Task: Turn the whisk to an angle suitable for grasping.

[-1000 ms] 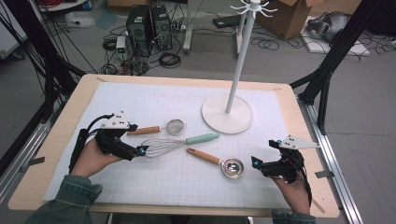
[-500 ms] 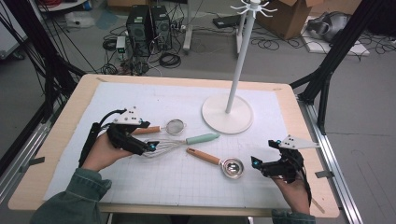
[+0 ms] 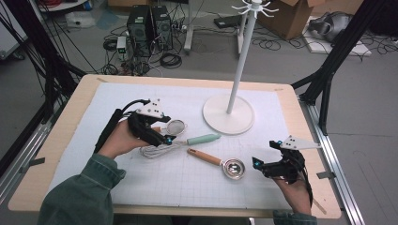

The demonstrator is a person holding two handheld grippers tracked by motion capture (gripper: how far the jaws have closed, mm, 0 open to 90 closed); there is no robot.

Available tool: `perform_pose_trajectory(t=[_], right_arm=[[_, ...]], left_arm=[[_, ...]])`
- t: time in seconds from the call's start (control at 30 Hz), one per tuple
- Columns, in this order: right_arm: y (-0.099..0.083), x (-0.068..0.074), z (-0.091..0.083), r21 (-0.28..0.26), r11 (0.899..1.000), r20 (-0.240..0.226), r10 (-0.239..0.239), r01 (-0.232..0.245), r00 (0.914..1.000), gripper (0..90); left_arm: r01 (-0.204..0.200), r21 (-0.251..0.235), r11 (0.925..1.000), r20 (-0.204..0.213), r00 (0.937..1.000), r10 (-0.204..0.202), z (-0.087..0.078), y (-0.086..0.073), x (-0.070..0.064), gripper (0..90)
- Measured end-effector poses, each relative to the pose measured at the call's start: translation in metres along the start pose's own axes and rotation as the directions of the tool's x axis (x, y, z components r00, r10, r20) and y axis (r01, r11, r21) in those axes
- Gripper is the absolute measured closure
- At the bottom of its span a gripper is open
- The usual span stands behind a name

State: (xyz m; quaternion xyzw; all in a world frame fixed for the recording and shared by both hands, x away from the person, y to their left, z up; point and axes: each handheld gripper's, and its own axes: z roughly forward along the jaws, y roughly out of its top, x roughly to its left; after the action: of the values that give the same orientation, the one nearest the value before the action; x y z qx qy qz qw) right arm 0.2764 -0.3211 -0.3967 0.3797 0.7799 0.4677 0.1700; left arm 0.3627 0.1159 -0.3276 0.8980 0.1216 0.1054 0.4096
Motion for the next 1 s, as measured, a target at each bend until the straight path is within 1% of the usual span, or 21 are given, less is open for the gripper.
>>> perform_pose_trajectory(t=[0.03, 0.07, 0.1, 0.17, 0.27, 0.3, 0.33, 0.37, 0.4, 0.43, 0.47, 0.53, 0.57, 0.6, 0.7, 0.77, 0.83, 0.93, 0.97, 1.0], right_arm=[[0.0, 0.0, 0.0, 0.0, 1.0, -0.001, 0.0, 0.0, 1.0, 0.5], [0.0, 0.0, 0.0, -0.001, 1.0, -0.001, 0.0, 0.0, 1.0, 0.5], [0.0, 0.0, 0.001, -0.002, 1.0, -0.001, 0.001, -0.001, 1.0, 0.5], [0.0, -0.001, 0.001, 0.0, 1.0, -0.001, -0.001, 0.001, 1.0, 0.5], [-0.001, -0.001, 0.001, 0.0, 1.0, -0.002, 0.003, -0.003, 1.0, 0.5], [-0.001, -0.001, 0.001, 0.0, 1.0, -0.002, 0.001, -0.001, 1.0, 0.5], [-0.001, -0.001, 0.001, -0.002, 1.0, -0.003, 0.0, 0.0, 1.0, 0.5], [-0.001, -0.002, 0.0, -0.003, 1.0, -0.002, 0.002, -0.002, 1.0, 0.5], [-0.001, -0.002, -0.001, -0.006, 1.0, -0.003, 0.004, -0.004, 1.0, 0.5], [-0.001, -0.002, -0.001, -0.008, 1.0, -0.001, 0.005, -0.005, 1.0, 0.5], [-0.001, -0.003, -0.001, -0.008, 1.0, 0.0, 0.005, -0.005, 1.0, 0.5], [-0.002, -0.003, -0.001, -0.008, 1.0, -0.001, 0.01, -0.01, 1.0, 0.5], [-0.002, -0.003, -0.001, -0.007, 1.0, -0.001, 0.01, -0.01, 1.0, 0.5], [-0.002, -0.003, -0.001, -0.008, 1.0, -0.002, 0.009, -0.009, 1.0, 0.5], [-0.002, -0.003, -0.001, -0.004, 1.0, -0.004, 0.011, -0.011, 0.9999, 0.5], [-0.002, -0.003, 0.0, -0.006, 1.0, -0.005, 0.009, -0.009, 0.9999, 0.5], [-0.002, -0.004, 0.001, -0.01, 1.0, -0.004, -0.001, 0.001, 1.0, 0.5], [-0.003, -0.004, 0.001, -0.012, 1.0, -0.005, -0.001, 0.001, 1.0, 0.5], [-0.003, -0.004, 0.001, -0.012, 1.0, -0.005, -0.001, 0.001, 1.0, 0.5], [-0.003, -0.003, 0.001, -0.01, 1.0, -0.006, 0.005, -0.005, 1.0, 0.5]], left_arm=[[-0.006, 0.004, 1.0, 0.009, 0.9999, 0.006, 0.002, 0.002, 0.001, 30.1], [-0.015, -0.003, 0.9999, 0.026, 0.9995, 0.015, 0.007, 0.005, 0.003, 31.2], [-0.027, 0.01, 0.9996, 0.034, 0.9991, 0.027, 0.009, 0.007, 0.004, 32.1], [-0.035, 0.017, 0.9992, 0.04, 0.9986, 0.034, 0.018, 0.013, 0.006, 32.2], [-0.059, 0.037, 0.9976, 0.054, 0.9969, 0.057, 0.031, 0.019, 0.011, 33.1], [-0.054, 0.045, 0.9976, 0.063, 0.9967, 0.051, 0.037, 0.021, 0.013, 33.4], [-0.057, 0.046, 0.9973, 0.064, 0.9965, 0.054, 0.04, 0.021, 0.014, 34.2], [-0.05, 0.052, 0.9974, 0.071, 0.9964, 0.046, 0.046, 0.02, 0.015, 36.1], [-0.052, 0.062, 0.9967, 0.077, 0.9959, 0.047, 0.05, 0.02, 0.016, 36.6], [-0.046, 0.082, 0.9956, 0.089, 0.9953, 0.039, 0.06, 0.018, 0.018, 36.8], [-0.046, 0.082, 0.9956, 0.089, 0.9953, 0.039, 0.06, 0.018, 0.018, 37.1], [-0.047, 0.103, 0.9935, 0.098, 0.9945, 0.037, 0.068, 0.016, 0.02, 37.4], [-0.038, 0.12, 0.992, 0.108, 0.9938, 0.025, 0.076, 0.014, 0.021, 37.7], [-0.038, 0.12, 0.992, 0.108, 0.9938, 0.025, 0.076, 0.014, 0.021, 38.0], [-0.039, 0.144, 0.9889, 0.119, 0.9927, 0.022, 0.088, 0.011, 0.021, 39.9], [-0.043, 0.148, 0.9881, 0.12, 0.9925, 0.025, 0.09, 0.011, 0.021, 41.4], [-0.037, 0.154, 0.9873, 0.122, 0.9923, 0.018, 0.095, 0.01, 0.021, 42.7], [-0.043, 0.172, 0.9841, 0.129, 0.9915, 0.021, 0.101, 0.008, 0.022, 44.1], [-0.035, 0.176, 0.9838, 0.131, 0.9913, 0.012, 0.104, 0.008, 0.022, 44.1], [-0.035, 0.182, 0.9827, 0.132, 0.9912, 0.011, 0.106, 0.008, 0.022, 45.3]])
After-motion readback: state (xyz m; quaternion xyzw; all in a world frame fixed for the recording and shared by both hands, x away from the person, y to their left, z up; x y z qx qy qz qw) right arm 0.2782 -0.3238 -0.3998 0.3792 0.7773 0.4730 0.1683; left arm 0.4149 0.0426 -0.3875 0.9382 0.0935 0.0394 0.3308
